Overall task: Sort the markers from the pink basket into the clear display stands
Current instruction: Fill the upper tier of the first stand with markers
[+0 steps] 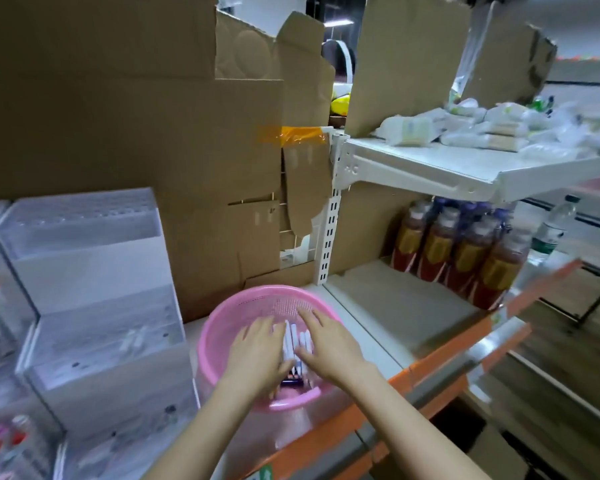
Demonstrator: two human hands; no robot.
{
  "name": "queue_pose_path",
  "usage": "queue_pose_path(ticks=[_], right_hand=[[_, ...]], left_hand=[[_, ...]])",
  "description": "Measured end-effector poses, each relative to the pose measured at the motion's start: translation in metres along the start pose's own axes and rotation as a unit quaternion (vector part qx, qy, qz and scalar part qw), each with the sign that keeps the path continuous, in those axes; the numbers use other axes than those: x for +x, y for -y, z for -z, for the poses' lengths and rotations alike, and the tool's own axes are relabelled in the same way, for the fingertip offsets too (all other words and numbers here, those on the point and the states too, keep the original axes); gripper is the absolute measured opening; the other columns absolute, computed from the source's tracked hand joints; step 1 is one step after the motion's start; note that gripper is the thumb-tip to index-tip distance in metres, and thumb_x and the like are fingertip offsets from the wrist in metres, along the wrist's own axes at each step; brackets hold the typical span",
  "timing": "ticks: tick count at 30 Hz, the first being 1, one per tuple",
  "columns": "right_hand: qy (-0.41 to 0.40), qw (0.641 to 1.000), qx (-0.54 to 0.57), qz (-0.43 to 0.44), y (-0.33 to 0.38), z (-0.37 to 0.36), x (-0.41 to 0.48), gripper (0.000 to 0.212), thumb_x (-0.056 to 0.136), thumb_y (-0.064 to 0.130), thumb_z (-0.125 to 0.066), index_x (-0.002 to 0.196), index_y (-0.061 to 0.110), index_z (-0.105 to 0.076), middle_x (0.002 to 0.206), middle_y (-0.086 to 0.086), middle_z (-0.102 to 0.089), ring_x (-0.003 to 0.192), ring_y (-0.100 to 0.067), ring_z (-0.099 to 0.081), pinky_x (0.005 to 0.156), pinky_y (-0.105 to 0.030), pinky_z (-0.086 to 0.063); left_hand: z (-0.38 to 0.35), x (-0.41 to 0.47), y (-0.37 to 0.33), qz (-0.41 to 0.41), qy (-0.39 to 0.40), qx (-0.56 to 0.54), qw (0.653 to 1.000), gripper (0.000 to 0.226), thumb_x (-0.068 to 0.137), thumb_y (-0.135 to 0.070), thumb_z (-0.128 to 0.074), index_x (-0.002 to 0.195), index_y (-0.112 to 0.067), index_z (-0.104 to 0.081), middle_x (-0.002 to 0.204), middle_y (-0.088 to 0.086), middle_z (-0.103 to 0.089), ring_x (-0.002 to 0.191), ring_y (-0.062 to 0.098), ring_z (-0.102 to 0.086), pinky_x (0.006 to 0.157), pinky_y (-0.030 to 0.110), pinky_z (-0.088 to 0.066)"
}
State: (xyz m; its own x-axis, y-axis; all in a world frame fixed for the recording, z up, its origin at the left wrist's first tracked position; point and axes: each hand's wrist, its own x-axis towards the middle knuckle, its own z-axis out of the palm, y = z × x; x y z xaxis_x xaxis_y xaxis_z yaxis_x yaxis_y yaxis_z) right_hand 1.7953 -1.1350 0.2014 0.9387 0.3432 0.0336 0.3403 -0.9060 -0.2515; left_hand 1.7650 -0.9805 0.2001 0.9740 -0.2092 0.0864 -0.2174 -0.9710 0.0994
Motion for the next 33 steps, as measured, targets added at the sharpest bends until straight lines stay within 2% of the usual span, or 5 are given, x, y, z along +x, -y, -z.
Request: queue_pose_path(ticks=[6,12,18,26,33], right_hand=[[0.067,0.996,-0.052,0.006,0.003,-0.014,0.025,0.048,0.092,0.024,-0.053,0.138,0.014,-0.044,0.136,-0.011,-0.047,0.121,-0.032,-0.049,0.097,-0.039,-0.043],[0.017,0.998,-0.061,-0.012,0.007,-0.019,0.035,0.034,0.090,0.005,-0.048,0.122,0.014,-0.058,0.114,-0.011,-0.060,0.100,-0.030,-0.062,0.078,-0.036,-0.049],[0.035,0.999,0.023,-0.016,-0.001,-0.027,0.037,0.033,0.087,-0.001,-0.047,0.112,0.015,-0.060,0.102,-0.010,-0.066,0.095,-0.031,-0.062,0.075,-0.035,-0.050],[0.029,0.993,0.104,-0.053,-0.005,-0.027,0.041,0.025,0.074,-0.003,-0.054,0.094,-0.001,-0.069,0.095,-0.016,-0.070,0.090,-0.029,-0.065,0.076,-0.041,-0.055],[0.027,0.989,0.142,-0.024,-0.011,-0.026,0.042,0.036,0.080,-0.001,-0.066,0.115,0.006,-0.062,0.105,-0.005,-0.061,0.070,0.000,-0.049,0.051,-0.010,-0.031]], left_hand=[[-0.026,0.021,0.007,0.173,0.129,-0.067,0.974,0.070,0.091,-0.052,-0.046,0.148,-0.020,-0.022,0.150,0.009,-0.029,0.137,0.027,-0.027,0.107,0.038,-0.030],[-0.033,0.019,0.008,0.228,0.071,-0.089,0.967,0.057,0.093,-0.048,-0.047,0.136,-0.013,-0.036,0.140,0.013,-0.033,0.127,0.030,-0.035,0.099,0.041,-0.040],[-0.029,0.021,0.009,0.274,0.021,-0.132,0.952,0.036,0.088,0.002,-0.042,0.124,-0.002,-0.042,0.122,0.018,-0.049,0.108,0.033,-0.055,0.083,0.039,-0.046],[-0.036,0.020,0.021,0.315,-0.032,-0.202,0.927,0.008,0.087,-0.005,-0.055,0.088,-0.013,-0.056,0.080,0.001,-0.062,0.068,0.016,-0.061,0.061,0.034,-0.055],[-0.034,0.019,0.020,0.310,-0.059,-0.262,0.912,0.024,0.083,-0.019,-0.071,0.102,-0.014,-0.056,0.093,-0.002,-0.061,0.087,0.020,-0.062,0.074,0.034,-0.051]])
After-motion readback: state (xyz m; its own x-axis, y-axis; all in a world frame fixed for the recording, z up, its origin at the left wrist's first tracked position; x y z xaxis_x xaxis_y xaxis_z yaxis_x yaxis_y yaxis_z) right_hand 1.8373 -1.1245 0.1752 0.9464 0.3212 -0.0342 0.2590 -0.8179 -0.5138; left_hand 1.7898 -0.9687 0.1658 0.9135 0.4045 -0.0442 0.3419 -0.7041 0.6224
